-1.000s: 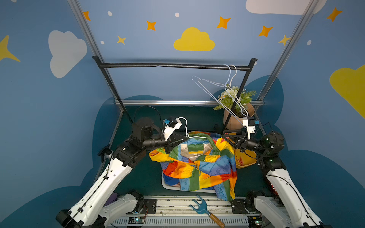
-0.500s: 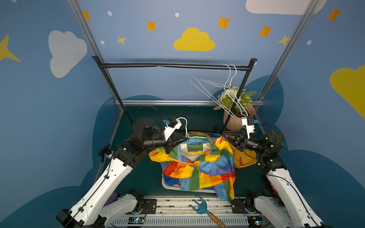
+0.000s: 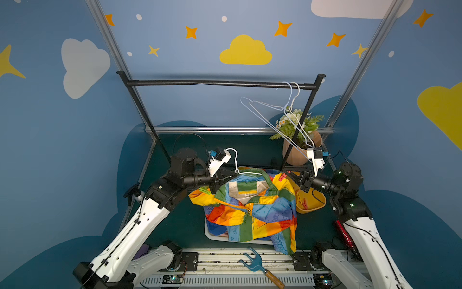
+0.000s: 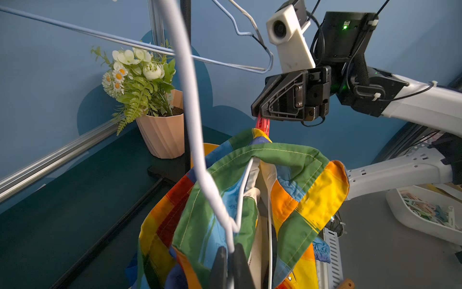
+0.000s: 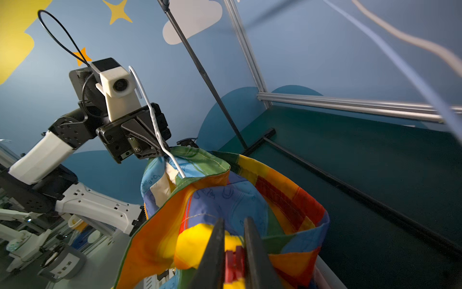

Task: Remove the clothespins securing jackets to the hanger
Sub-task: Remove the clothespin from the hanger.

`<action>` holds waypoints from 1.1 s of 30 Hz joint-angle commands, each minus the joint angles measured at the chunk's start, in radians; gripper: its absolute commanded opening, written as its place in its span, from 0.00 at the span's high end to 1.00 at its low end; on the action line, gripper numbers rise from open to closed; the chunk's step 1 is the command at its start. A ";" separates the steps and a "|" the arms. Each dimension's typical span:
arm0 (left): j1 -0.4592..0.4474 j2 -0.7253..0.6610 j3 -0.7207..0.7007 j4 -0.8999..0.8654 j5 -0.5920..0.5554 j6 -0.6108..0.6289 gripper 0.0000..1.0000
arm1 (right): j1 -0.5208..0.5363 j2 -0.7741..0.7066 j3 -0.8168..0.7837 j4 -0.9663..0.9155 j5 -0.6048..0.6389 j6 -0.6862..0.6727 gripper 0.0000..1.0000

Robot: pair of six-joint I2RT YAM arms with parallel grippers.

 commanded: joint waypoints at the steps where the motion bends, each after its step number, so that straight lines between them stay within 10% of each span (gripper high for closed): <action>1: 0.003 -0.010 -0.003 0.020 -0.002 -0.002 0.96 | -0.014 0.002 0.047 -0.095 0.061 -0.061 1.00; 23: 0.003 0.003 -0.005 -0.012 -0.066 0.017 0.96 | -0.031 0.001 0.204 -0.393 0.251 -0.293 1.00; 33: 0.004 0.003 -0.005 0.006 -0.051 0.001 0.96 | -0.011 0.056 0.171 -0.546 0.612 -0.385 1.00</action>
